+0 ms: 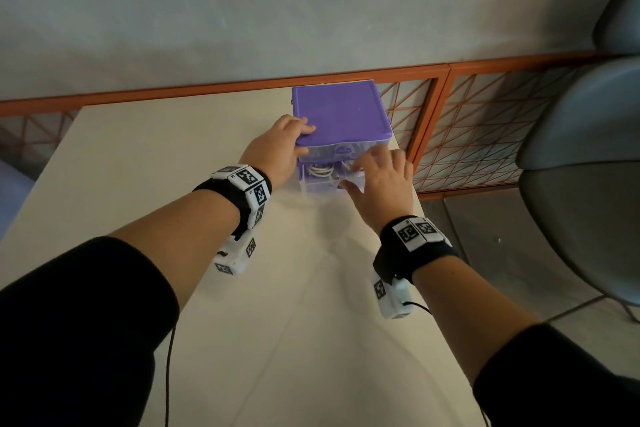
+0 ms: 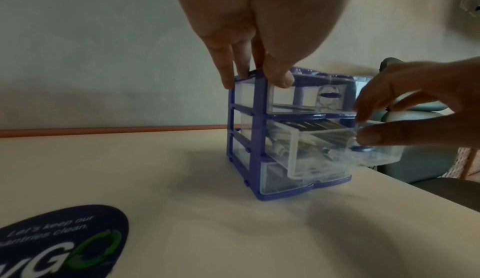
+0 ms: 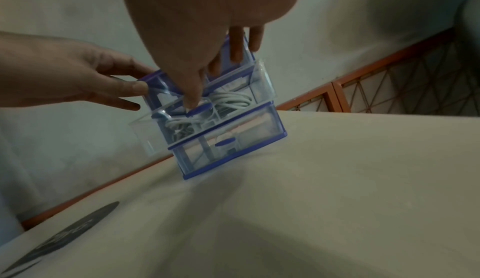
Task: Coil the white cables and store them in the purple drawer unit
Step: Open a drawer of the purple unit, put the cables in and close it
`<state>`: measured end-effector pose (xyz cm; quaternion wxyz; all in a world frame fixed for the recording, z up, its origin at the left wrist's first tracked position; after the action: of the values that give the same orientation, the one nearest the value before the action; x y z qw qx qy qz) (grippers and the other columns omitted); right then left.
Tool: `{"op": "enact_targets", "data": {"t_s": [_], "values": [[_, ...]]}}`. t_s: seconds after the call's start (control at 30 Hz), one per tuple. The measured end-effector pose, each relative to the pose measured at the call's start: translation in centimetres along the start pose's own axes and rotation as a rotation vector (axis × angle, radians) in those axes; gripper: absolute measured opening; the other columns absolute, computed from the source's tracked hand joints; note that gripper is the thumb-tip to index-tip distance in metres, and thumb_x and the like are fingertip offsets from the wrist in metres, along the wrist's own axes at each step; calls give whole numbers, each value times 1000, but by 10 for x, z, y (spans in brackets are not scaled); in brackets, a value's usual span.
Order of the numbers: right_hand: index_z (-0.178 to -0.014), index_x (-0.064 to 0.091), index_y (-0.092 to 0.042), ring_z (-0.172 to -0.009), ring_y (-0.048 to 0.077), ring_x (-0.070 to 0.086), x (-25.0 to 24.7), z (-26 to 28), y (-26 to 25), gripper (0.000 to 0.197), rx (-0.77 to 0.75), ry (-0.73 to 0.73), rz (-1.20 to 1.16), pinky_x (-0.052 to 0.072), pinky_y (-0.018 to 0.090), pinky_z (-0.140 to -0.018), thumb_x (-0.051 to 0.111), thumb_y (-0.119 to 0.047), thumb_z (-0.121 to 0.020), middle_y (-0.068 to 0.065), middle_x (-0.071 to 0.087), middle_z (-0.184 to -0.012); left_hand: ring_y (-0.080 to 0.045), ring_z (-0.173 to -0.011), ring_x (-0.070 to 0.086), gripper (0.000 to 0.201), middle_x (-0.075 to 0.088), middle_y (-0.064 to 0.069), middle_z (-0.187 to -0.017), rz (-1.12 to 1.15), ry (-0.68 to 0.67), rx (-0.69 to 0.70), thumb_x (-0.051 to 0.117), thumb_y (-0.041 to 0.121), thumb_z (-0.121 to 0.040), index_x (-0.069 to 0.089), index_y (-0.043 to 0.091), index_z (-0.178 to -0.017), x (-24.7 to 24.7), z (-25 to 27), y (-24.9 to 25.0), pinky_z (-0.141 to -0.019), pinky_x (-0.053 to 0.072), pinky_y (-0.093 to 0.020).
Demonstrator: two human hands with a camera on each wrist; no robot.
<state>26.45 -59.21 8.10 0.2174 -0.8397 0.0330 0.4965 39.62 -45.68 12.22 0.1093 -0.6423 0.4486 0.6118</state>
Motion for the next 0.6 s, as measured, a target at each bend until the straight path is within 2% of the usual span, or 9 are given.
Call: {"op": "enact_targets", "data": {"t_s": [0.1, 0.13, 0.2, 0.23, 0.3, 0.4, 0.47, 0.53, 0.6], "values": [[-107, 49, -10, -105, 31, 45, -3, -4, 12, 75, 328, 34, -87, 38, 40, -90, 79, -59, -58, 11, 48, -114, -17, -128, 47, 40, 45, -2, -143, 10, -6, 4, 55, 14, -91, 51, 15, -131, -1, 2, -1, -98, 39, -28], [-116, 46, -8, -111, 30, 44, -2, -4, 17, 86, 389, 29, -169, 38, 38, -93, 81, -59, -55, 12, 46, -119, -16, -129, 46, 40, 44, -1, -144, 13, -3, 6, 55, 15, -91, 51, 16, -131, -1, 3, -2, -99, 38, -28], [-137, 33, -8, -126, 26, 38, 7, -2, 28, 100, 432, -60, -369, 35, 35, -106, 82, -50, -60, 11, 39, -135, -15, -131, 43, 42, 43, 0, -145, 42, 6, 10, 54, 17, -92, 49, 18, -133, 1, 5, -5, -102, 36, -27], [-143, 26, -11, -133, 23, 34, 12, -1, 33, 100, 445, -130, -464, 33, 36, -112, 78, -46, -65, 9, 35, -143, -14, -133, 41, 44, 41, 0, -146, 72, 10, 10, 54, 18, -92, 46, 19, -135, 3, 7, -6, -105, 36, -29], [-148, 21, -24, -138, 18, 33, 19, 2, 40, 92, 449, -232, -585, 35, 45, -113, 65, -43, -70, 2, 32, -151, -16, -136, 36, 56, 34, -4, -150, 188, 28, -13, 56, 20, -92, 33, 19, -143, 11, 14, -8, -111, 33, -31], [-140, 32, -39, -127, 12, 47, 20, 1, 41, 74, 403, -257, -677, 44, 48, -105, 53, -35, -69, -12, 48, -139, -23, -141, 28, 84, 18, -13, -154, 383, 81, -213, 64, 32, -86, 12, 14, -149, 33, 26, -16, -115, 28, -37], [-132, 40, -44, -115, 8, 55, 16, -3, 40, 66, 379, -244, -738, 49, 42, -99, 53, -28, -69, -21, 57, -122, -22, -138, 35, 87, 27, -12, -152, 501, 11, -299, 68, 38, -82, 16, 16, -148, 49, 28, -18, -114, 32, -44], [-128, 42, -48, -108, 4, 57, 15, -6, 41, 63, 377, -245, -756, 48, 31, -93, 55, -28, -70, -24, 59, -115, -15, -128, 47, 74, 46, -2, -140, 636, -49, -253, 71, 28, -79, 31, 19, -140, 55, 27, -12, -110, 38, -45], [-130, 43, -48, -103, -6, 55, 17, -6, 45, 62, 384, -252, -744, 44, 20, -87, 58, -24, -75, -24, 60, -113, -13, -120, 52, 68, 53, -1, -132, 683, -43, -278, 73, 18, -78, 37, 17, -136, 56, 25, -11, -107, 41, -41]]}}
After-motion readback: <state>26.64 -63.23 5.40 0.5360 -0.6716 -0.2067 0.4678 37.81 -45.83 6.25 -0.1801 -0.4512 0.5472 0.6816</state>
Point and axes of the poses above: each hand's wrist, its own z-axis away from the middle knuckle, its own x-axis out of the palm, y = z × x, the point moved 4 cm from there along -z, towards the middle knuckle
